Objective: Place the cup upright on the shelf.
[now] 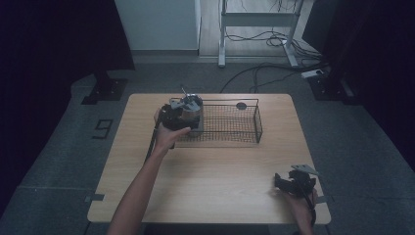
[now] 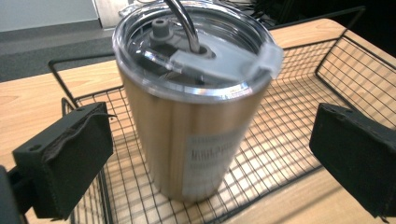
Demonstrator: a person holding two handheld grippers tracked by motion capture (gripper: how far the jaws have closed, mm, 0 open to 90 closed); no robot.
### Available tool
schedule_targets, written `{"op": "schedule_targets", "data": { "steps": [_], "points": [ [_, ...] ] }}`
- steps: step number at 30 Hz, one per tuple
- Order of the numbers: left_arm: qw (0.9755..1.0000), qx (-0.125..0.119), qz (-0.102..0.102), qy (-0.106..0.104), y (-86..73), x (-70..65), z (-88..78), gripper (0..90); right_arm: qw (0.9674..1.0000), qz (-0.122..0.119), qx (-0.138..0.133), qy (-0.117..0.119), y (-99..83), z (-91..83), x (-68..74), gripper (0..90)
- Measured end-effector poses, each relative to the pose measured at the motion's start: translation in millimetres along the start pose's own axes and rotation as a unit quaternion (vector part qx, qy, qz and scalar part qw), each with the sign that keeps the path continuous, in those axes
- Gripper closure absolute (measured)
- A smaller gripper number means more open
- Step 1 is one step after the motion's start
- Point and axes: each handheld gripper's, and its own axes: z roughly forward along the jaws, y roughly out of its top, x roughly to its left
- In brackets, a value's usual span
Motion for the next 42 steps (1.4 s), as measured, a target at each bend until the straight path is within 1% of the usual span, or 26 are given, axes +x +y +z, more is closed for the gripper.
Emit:
{"op": "schedule_targets", "data": {
  "steps": [1, 2, 4, 5, 6, 7, 8, 9, 10, 11, 12, 13, 14, 18, 20, 21, 22, 27, 29, 30, 36, 37, 40, 42],
  "points": [
    [1.0000, 0.000, 0.001, -0.002, -5.3, 0.5, -5.8, 0.0, 1.0000, 0.000, 0.000, 0.000, 0.0, 0.0, 0.0, 7.9],
    [1.0000, 0.000, 0.001, -0.002, -5.3, 0.5, -5.8, 0.0, 1.0000, 0.000, 0.000, 0.000, 0.0, 0.0, 0.0, 7.9],
    [1.0000, -0.001, 0.000, -0.006, -11.1, 1.1, -11.2, 0.0, 1.0000, 0.000, 0.000, 0.000, 0.0, 0.0, 0.0, 7.9],
    [0.9999, -0.008, -0.002, -0.008, -18.4, 0.6, -16.3, 0.0, 1.0000, 0.000, 0.000, 0.000, 0.0, 0.0, 0.0, 7.9],
    [0.9999, -0.008, -0.002, -0.008, -18.4, 0.6, -16.3, 0.0, 1.0000, 0.000, 0.000, 0.000, 0.0, 0.0, 0.0, 7.9],
    [0.9998, -0.012, -0.003, -0.012, -25.9, -0.4, -21.1, 0.0, 1.0000, 0.000, 0.000, 0.000, 0.0, 0.0, 0.0, 7.9],
    [0.9998, -0.012, -0.003, -0.012, -25.9, -0.4, -21.1, 0.0, 1.0000, 0.000, 0.000, 0.000, 0.0, 0.0, 0.0, 7.9],
    [0.9997, -0.013, -0.005, -0.019, -33.5, -1.3, -26.0, 0.0, 1.0000, 0.000, 0.000, 0.000, 0.0, 0.0, 0.0, 7.9],
    [0.9997, -0.014, -0.005, -0.022, -37.4, -1.9, -28.5, 0.0, 1.0000, 0.000, 0.000, 0.000, 0.0, 0.0, 0.0, 7.9],
    [0.9996, -0.015, -0.004, -0.024, -41.4, -2.2, -31.1, 0.0, 1.0000, 0.000, 0.001, 0.000, 0.1, -0.1, 0.0, 7.9],
    [0.9996, -0.015, -0.004, -0.024, -41.4, -2.2, -31.1, 0.1, 1.0000, 0.000, 0.001, 0.000, 0.1, -0.1, 0.0, 7.9],
    [0.9995, -0.018, -0.001, -0.027, -49.5, -3.1, -36.4, 0.3, 1.0000, 0.001, 0.001, 0.000, 0.2, -0.1, 0.1, 7.9],
    [0.9995, -0.018, -0.001, -0.027, -49.5, -3.1, -36.4, 0.6, 1.0000, 0.001, 0.001, 0.000, 0.2, -0.1, 0.1, 7.9],
    [0.9991, -0.021, 0.003, -0.037, -66.0, -6.0, -46.9, 0.8, 1.0000, 0.001, 0.001, 0.000, 0.1, -0.1, 0.1, 7.9],
    [0.9990, -0.021, 0.006, -0.038, -75.2, -7.4, -51.9, 0.9, 1.0000, 0.001, 0.001, 0.000, 0.2, -0.1, 0.1, 7.9],
    [0.9990, -0.019, 0.006, -0.041, -85.3, -8.5, -56.0, 1.3, 1.0000, 0.001, 0.001, 0.000, 0.1, -0.1, 0.1, 7.8],
    [0.9990, -0.019, 0.006, -0.041, -85.3, -8.5, -56.0, 1.3, 1.0000, 0.001, 0.001, 0.000, 0.1, -0.1, 0.1, 7.8],
    [0.9988, -0.002, 0.007, -0.047, -111.8, -9.3, -63.7, 1.4, 1.0000, 0.001, 0.001, -0.001, 0.1, -0.1, 0.1, 7.9],
    [0.9987, 0.005, 0.004, -0.050, -121.7, -8.8, -65.8, 1.6, 1.0000, 0.001, 0.001, -0.001, 0.1, -0.1, 0.1, 7.9],
    [0.9986, 0.010, 0.004, -0.051, -129.5, -8.6, -66.5, 1.5, 1.0000, 0.001, 0.001, -0.001, 0.1, -0.1, 0.2, 7.9],
    [0.9983, 0.019, 0.004, -0.055, -140.7, -9.1, -65.3, 1.5, 1.0000, 0.001, 0.001, -0.001, 0.1, -0.1, 0.1, 7.9],
    [0.9983, 0.023, 0.006, -0.054, -141.5, -9.1, -64.8, 1.5, 1.0000, 0.001, 0.001, -0.001, 0.1, -0.1, 0.1, 7.9],
    [0.9985, 0.026, 0.000, -0.049, -143.1, -8.5, -63.1, 1.6, 1.0000, 0.002, 0.001, -0.001, 0.2, -0.1, 0.2, 8.0],
    [0.9985, 0.028, 0.001, -0.047, -143.7, -9.1, -62.5, 1.8, 1.0000, 0.001, 0.001, -0.001, 0.1, -0.1, 0.1, 8.0]
  ]
}}
